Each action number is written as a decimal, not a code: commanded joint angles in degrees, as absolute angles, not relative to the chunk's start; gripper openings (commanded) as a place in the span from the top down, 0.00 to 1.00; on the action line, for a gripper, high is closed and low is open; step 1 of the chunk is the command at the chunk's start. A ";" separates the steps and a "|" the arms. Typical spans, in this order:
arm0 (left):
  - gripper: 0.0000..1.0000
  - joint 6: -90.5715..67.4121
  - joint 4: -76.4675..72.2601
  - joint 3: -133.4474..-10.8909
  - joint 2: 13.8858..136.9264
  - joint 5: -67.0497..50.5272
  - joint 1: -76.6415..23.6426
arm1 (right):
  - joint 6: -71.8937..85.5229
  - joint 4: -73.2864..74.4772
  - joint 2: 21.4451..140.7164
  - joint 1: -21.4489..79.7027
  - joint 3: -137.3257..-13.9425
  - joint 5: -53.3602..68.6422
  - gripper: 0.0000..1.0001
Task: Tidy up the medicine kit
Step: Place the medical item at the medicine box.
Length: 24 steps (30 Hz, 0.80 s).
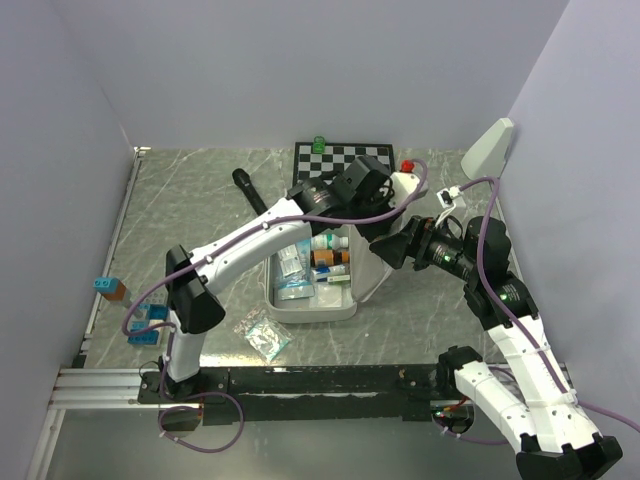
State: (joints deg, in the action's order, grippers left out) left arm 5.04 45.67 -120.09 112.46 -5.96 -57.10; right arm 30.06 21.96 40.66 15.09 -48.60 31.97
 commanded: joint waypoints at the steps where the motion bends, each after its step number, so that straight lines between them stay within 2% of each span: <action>1: 0.55 3.26 42.46 -123.22 110.14 -3.43 -57.04 | 29.09 21.09 40.08 14.77 -49.75 32.43 0.05; 3: 0.28 2.64 41.23 -123.49 108.29 -2.55 -56.95 | 28.83 21.27 40.08 14.77 -49.83 32.17 0.05; 6: 0.09 1.94 39.56 -122.87 105.74 -0.97 -56.95 | 28.65 21.36 39.99 14.77 -49.75 31.91 0.05; 8: 0.01 1.15 38.41 -122.17 103.81 -0.18 -56.95 | 28.56 21.62 39.90 14.77 -49.75 31.47 0.05; 13: 0.01 -2.80 33.50 -116.56 98.63 4.91 -56.60 | 28.21 23.02 38.59 14.68 -49.31 27.35 0.05; 17: 0.01 -12.70 29.71 -106.03 91.25 15.70 -54.07 | 27.69 25.66 39.19 14.77 -49.83 24.09 0.05; 20: 0.03 -25.88 30.32 -92.95 81.77 23.61 -50.81 | 28.39 25.14 39.81 14.77 -49.05 24.08 0.05; 22: 0.01 -35.73 31.28 -81.70 74.04 31.35 -50.54 | 29.09 23.83 39.64 14.77 -47.99 24.35 0.05; 24: 0.04 -43.91 31.38 -68.88 63.60 32.52 -50.89 | 29.27 23.29 39.38 14.68 -47.55 24.08 0.05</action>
State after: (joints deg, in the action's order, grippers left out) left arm -23.14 30.37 -85.08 77.03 21.28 -50.72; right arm 28.77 25.32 39.72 14.94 -48.34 25.12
